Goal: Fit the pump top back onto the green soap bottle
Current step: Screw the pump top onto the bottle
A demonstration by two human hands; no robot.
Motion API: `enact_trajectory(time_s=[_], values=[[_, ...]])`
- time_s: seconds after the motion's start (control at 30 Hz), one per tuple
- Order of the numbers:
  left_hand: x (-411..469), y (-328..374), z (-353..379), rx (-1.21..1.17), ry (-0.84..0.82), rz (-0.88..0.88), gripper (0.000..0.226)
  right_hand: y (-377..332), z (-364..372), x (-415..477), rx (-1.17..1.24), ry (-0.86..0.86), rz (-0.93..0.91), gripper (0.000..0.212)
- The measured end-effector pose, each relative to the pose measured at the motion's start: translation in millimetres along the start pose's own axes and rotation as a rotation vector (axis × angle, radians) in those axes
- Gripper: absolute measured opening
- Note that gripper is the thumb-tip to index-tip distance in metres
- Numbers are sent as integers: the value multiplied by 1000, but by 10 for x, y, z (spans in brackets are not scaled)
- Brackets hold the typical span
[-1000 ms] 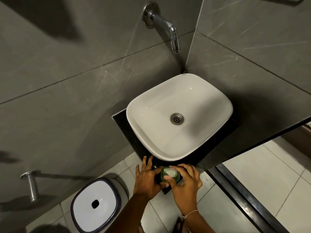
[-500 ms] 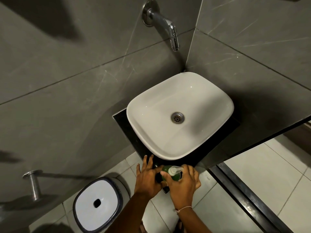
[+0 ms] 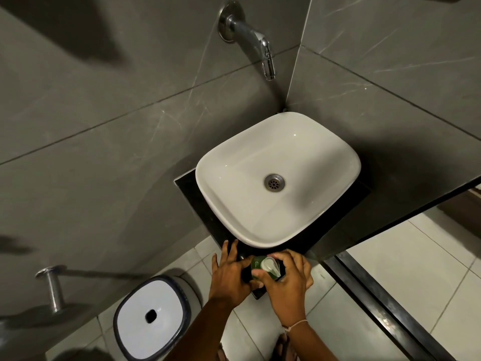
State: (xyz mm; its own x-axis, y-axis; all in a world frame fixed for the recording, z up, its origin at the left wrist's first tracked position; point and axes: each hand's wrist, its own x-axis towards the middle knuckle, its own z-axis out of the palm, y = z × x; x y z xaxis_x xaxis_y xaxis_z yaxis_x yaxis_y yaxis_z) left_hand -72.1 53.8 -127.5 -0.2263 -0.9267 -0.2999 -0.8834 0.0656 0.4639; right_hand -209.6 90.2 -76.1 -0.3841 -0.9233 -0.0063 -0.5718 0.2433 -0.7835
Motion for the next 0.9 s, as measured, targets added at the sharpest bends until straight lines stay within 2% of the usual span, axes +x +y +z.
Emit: enact_trajectory(time_s=[0.13,0.3,0.47,0.57,0.7,0.8,0.9], values=[[17,10,18,2,-4,-11,70,60,-70,51,6,-46,-65,31],[6,-4,28,0,6,-14,64,-22,28,36,-61,18,33,47],[1,1,25,-2,9,-5,68,106,-39,15,-59,-52,-73,41],[-2,1,39,-10,12,-14,72,75,-22,41,-73,-18,-24,31],[8,-10,44,11,10,-7,72,82,7,17,-74,14,10,39],[5,-8,47,15,15,-4,72,128,-56,23,-60,-42,-41,43],[7,-1,55,26,16,-16,72,110,-59,54,-43,-69,-73,35]])
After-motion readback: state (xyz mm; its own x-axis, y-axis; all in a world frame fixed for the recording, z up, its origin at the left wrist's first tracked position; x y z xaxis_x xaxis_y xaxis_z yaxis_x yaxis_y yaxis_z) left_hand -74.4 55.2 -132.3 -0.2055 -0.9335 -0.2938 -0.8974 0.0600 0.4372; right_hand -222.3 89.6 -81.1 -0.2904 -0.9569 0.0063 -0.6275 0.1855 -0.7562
